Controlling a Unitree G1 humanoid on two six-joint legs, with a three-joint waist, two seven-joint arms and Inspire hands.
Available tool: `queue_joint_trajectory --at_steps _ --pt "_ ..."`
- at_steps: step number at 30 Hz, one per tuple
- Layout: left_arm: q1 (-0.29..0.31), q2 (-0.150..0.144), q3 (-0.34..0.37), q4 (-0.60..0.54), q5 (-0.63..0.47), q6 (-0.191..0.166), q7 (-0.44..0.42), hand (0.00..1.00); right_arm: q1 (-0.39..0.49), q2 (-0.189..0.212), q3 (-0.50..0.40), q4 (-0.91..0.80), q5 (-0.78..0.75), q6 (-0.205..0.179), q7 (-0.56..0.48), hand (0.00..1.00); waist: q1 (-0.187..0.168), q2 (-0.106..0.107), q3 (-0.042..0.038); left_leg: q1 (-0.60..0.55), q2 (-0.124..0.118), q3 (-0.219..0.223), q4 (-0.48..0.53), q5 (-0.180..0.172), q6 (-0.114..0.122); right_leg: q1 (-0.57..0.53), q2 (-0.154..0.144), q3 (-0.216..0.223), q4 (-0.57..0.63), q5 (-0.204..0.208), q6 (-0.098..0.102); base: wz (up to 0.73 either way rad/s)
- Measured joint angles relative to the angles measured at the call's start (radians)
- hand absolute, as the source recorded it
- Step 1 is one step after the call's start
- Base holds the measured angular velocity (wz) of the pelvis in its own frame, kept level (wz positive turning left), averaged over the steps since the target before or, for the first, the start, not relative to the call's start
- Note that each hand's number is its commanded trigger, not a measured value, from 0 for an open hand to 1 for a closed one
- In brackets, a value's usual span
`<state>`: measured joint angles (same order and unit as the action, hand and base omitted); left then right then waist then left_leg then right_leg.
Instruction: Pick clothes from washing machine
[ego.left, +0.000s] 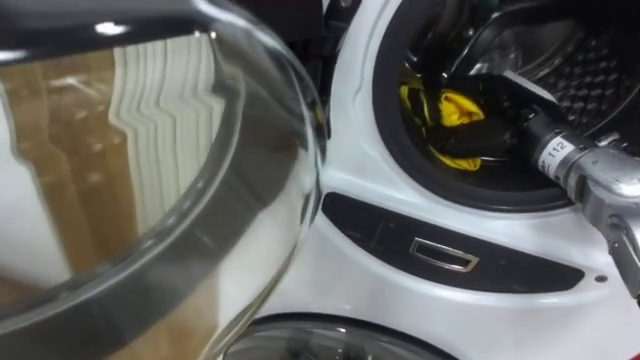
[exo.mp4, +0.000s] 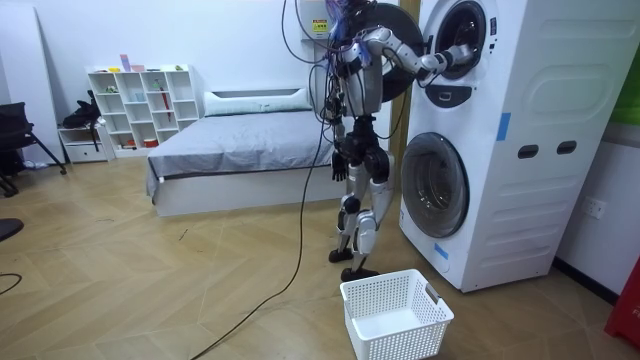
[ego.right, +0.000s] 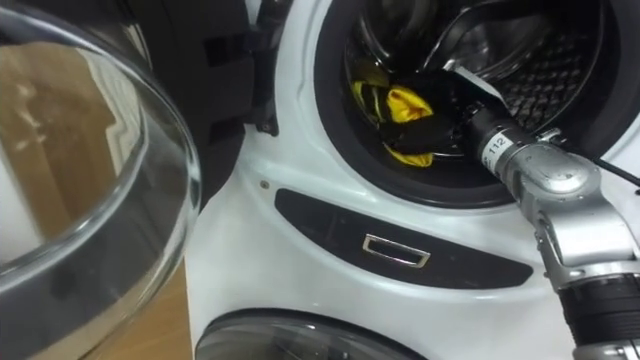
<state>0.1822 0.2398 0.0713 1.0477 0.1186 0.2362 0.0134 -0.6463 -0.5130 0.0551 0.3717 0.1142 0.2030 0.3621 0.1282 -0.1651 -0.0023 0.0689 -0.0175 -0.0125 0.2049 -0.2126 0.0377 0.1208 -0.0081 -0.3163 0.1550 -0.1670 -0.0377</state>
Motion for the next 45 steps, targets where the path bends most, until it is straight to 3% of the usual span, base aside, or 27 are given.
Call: queue_joint_trajectory --at_steps 3,6,9,13,16,20,24,29,32,45 --pt "0.014 0.002 0.000 -0.006 0.001 -0.006 0.016 0.00 0.007 -0.001 0.003 -0.068 -0.077 0.001 -0.003 1.00 -0.008 0.009 -0.0002 0.010 0.002 0.008 -0.003 0.000 0.001 0.001 -0.002 0.009 0.000 0.000 0.000 -0.07" --pt "0.018 0.001 0.005 -0.004 0.001 -0.019 0.024 0.00 0.051 -0.011 0.000 -0.242 -0.198 0.017 -0.004 1.00 -0.016 0.011 -0.0025 0.011 0.004 0.015 -0.012 0.000 0.000 -0.007 -0.001 0.016 -0.002 0.000 0.000 -0.02" --pt "0.032 -0.005 0.010 0.016 -0.008 -0.048 0.027 0.00 0.134 -0.012 -0.038 -0.448 -0.213 0.018 -0.005 1.00 -0.025 0.021 -0.0036 0.017 0.005 0.033 -0.015 0.000 0.000 -0.008 0.001 0.043 -0.004 0.000 0.001 -0.12" --pt "0.055 -0.017 0.045 0.031 -0.007 -0.073 0.050 0.00 0.281 -0.013 -0.090 -0.736 -0.206 0.015 -0.024 1.00 -0.069 0.025 -0.0036 0.015 0.006 0.047 -0.016 0.000 0.000 -0.013 0.001 0.075 -0.004 -0.001 0.003 -0.10" --pt "0.058 -0.027 0.056 0.031 -0.006 -0.110 0.057 0.00 0.354 -0.009 -0.119 -0.850 -0.206 0.004 -0.036 1.00 -0.068 0.031 -0.0029 0.029 0.010 0.075 -0.026 0.000 0.000 -0.015 0.005 0.120 -0.003 -0.002 0.003 -0.27" --pt "0.070 -0.029 0.082 0.037 -0.010 -0.139 0.073 0.00 0.433 -0.006 -0.173 -0.907 -0.125 -0.031 -0.066 1.00 -0.101 0.038 0.0016 0.045 0.015 0.096 -0.041 0.000 0.000 -0.013 0.010 0.133 -0.002 -0.002 0.003 -0.15" --pt "0.092 -0.041 0.081 0.056 -0.007 -0.153 0.091 0.00 0.480 0.000 -0.256 -0.937 -0.034 -0.039 -0.072 1.00 -0.134 0.050 0.0038 0.046 0.022 0.109 -0.043 -0.011 0.000 -0.016 0.017 0.150 0.005 -0.001 0.002 -0.13" --pt "0.128 -0.042 0.080 0.072 -0.008 -0.166 0.091 0.00 0.547 0.012 -0.340 -0.953 0.006 -0.108 -0.100 1.00 -0.175 0.053 0.0024 0.046 0.026 0.123 -0.037 -0.014 -0.002 -0.023 0.022 0.169 0.015 0.002 -0.003 -0.12" --pt "0.141 -0.042 0.081 0.074 -0.007 -0.176 0.086 0.00 0.613 0.024 -0.362 -0.957 0.032 -0.120 -0.107 1.00 -0.184 0.055 -0.0032 0.047 0.027 0.126 -0.037 -0.014 -0.003 -0.023 0.023 0.171 0.014 0.002 -0.003 -0.01" --pt "0.139 -0.042 0.081 0.074 0.004 -0.184 0.092 0.00 0.789 0.045 -0.431 -0.953 0.108 -0.163 -0.180 1.00 -0.212 0.057 -0.0047 0.050 0.034 0.153 -0.041 -0.016 -0.005 -0.035 0.029 0.193 0.015 0.003 -0.005 -0.04"
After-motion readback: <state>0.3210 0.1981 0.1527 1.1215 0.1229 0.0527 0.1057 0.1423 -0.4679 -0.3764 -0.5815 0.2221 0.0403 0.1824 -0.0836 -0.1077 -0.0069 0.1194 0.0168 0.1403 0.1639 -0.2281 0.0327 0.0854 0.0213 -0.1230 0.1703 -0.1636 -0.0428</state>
